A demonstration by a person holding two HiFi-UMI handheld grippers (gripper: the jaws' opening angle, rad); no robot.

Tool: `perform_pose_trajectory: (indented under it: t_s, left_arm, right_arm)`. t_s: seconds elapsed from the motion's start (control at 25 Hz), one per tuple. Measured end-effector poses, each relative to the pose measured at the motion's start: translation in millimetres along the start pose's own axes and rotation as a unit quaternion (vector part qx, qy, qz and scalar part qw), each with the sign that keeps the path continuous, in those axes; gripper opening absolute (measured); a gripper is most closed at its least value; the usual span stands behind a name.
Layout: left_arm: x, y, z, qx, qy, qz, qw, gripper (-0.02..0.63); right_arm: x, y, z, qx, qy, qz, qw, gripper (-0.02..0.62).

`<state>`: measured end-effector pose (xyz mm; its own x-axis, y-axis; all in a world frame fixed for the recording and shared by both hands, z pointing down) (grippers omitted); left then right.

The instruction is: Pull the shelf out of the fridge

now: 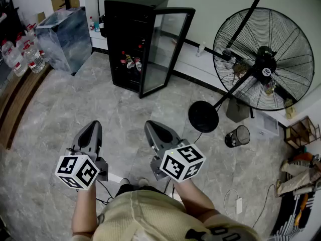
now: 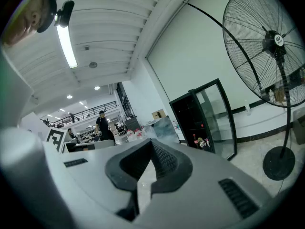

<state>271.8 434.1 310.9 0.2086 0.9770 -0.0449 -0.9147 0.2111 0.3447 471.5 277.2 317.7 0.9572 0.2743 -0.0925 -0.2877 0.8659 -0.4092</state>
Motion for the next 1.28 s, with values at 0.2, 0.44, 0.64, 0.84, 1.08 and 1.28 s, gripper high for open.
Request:
perform_pose_trajectory:
  t_s: [0.2,0.44,0.64,0.84,1.08,1.28]
  left_arm:
    - [-2.9,-9.6,6.5,0.037,0.003,0.019,0.9991,0.015]
    - [-15.9,-17.2,13.8,0.034,0.007,0.031,0.9989,0.015]
    - [-22.5,-20.1,25.4,0.038,0.014,0.032,0.9987,0.015]
    - [-22.0,-19.6,27.7,0.033,0.016,0.020,0.9991,0.015]
    - [-36.5,6.9,21.8,0.046,0.012,0.022,0.9986,0.015]
    - [-60.3,47.4,17.9,0.049,0.020,0.050,0.9973,0.015]
  right_arm:
    - [8.6,-11.1,2.6,-0.017,-0.003,0.004,1.000,0.015]
    - [7.4,-21.8,2.9,-0.021,0.013,0.014,1.000,0.017]
    - [3.7,-25.6,10.5,-0.005,0.035,0.014,0.999,0.017]
    - [-6.1,-29.2,13.8,-0.014,0.038,-0.004,0.999,0.017]
    - [-31.4,-26.1,16.4,-0.041,0.040,-0.017,0.998,0.032]
    - [-75.1,-20.5,16.2,-0.047,0.036,-0.021,0.998,0.098]
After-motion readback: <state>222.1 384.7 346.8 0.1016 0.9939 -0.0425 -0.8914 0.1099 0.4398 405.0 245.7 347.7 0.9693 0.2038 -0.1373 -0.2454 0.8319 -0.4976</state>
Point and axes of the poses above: the fingertips, and each gripper's own axes: x backward along the fingers, y to its left, z out of its underside, the point moved 9 cm from there along x, backward along the fingers, and after that the axes turned 1 degree about -y, right-handed, at the moved point
